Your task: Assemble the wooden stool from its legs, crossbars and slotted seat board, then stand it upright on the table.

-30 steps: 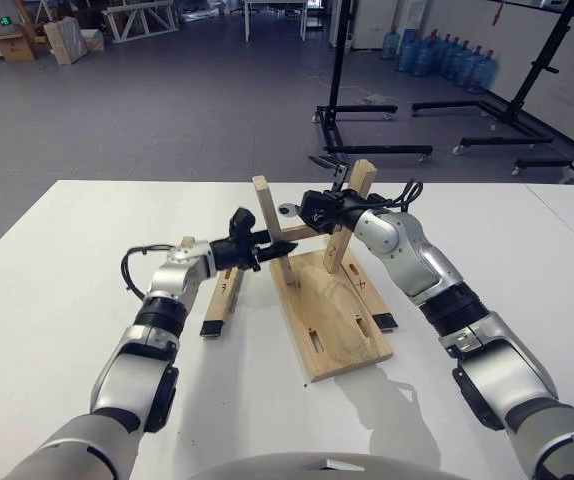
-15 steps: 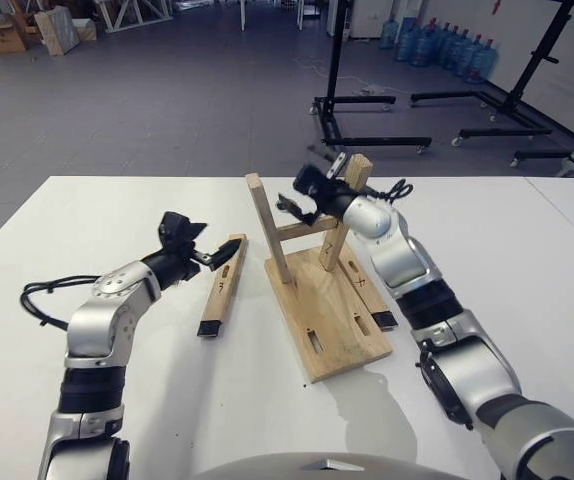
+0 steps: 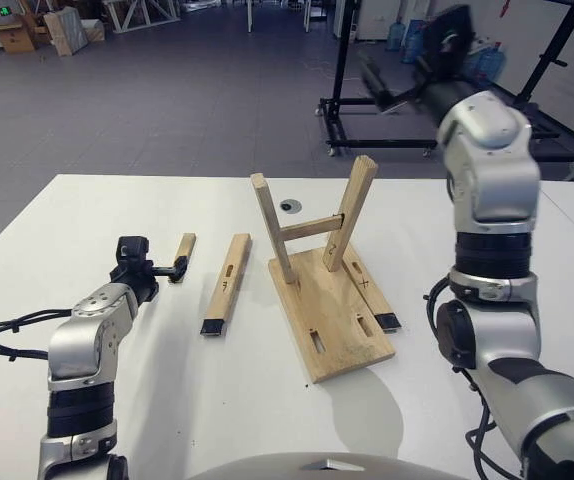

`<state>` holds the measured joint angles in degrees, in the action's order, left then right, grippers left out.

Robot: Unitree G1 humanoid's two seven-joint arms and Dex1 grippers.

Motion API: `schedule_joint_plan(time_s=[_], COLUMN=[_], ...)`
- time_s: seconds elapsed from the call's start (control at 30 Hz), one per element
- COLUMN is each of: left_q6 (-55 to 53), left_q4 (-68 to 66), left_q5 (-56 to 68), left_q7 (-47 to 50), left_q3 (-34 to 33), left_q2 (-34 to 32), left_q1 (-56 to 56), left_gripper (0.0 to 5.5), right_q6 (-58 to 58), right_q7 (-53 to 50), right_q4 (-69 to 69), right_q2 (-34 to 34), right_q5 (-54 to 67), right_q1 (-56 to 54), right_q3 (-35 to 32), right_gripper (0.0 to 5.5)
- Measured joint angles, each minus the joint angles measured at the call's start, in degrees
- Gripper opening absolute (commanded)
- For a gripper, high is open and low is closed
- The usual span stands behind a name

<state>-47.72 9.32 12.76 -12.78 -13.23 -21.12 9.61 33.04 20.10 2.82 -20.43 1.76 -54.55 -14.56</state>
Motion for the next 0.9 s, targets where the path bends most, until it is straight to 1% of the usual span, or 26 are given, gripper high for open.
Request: schedule_joint_plan(time_s=[0.07, 0.1, 0.17, 0.3, 0.43, 0.63, 0.9], left_q6=[3.6, 5.8, 9.5, 19.2, 25.4, 27.1, 29.4], left_q4=[-4.0, -6.5, -11.2, -27.7, -37.1, -37.0, -39.4], left_q5=[-0.7, -0.8, -1.5, -4.3, -4.7, -5.2, -5.4], left_q7=[-2.1, -3.2, -4.8, -6.4, -7.2, -5.1, -3.2], left_q3=[1.2, 1.8, 2.8, 4.5, 5.5, 7.7, 7.6], left_q2=[-1.3, -1.5, -1.9, -2.2, -1.7, 1.5, 2.0], left_q1=[0.1, 0.3, 1.7, 6.8, 10.4, 10.8, 11.2], left_gripper=[5.06, 5.06, 5.06, 5.06, 4.43, 3.48, 2.27], right_q6=[4.0, 5.7, 7.0, 8.0, 8.0, 8.0, 8.0], right_q7=[-1.6, -2.5, -3.4, -5.1, -6.1, -7.4, -8.0], right_q4=[-0.7, -0.9, -1.7, -2.6, -2.5, -1.9, -1.5], right_q2=[-0.5, -0.4, 0.1, 2.0, 2.7, 2.7, 3.0], right_q5=[3.1, 4.7, 6.3, 7.7, 9.3, 10.2, 11.8], right_q1=[2.9, 4.5, 5.8, 9.3, 10.1, 10.2, 10.2], right_q3=[-5.2, -6.7, -7.2, -5.5, -4.0, -3.3, -2.7], right_gripper=[5.40, 5.40, 5.40, 5.40, 5.40, 5.40, 5.40])
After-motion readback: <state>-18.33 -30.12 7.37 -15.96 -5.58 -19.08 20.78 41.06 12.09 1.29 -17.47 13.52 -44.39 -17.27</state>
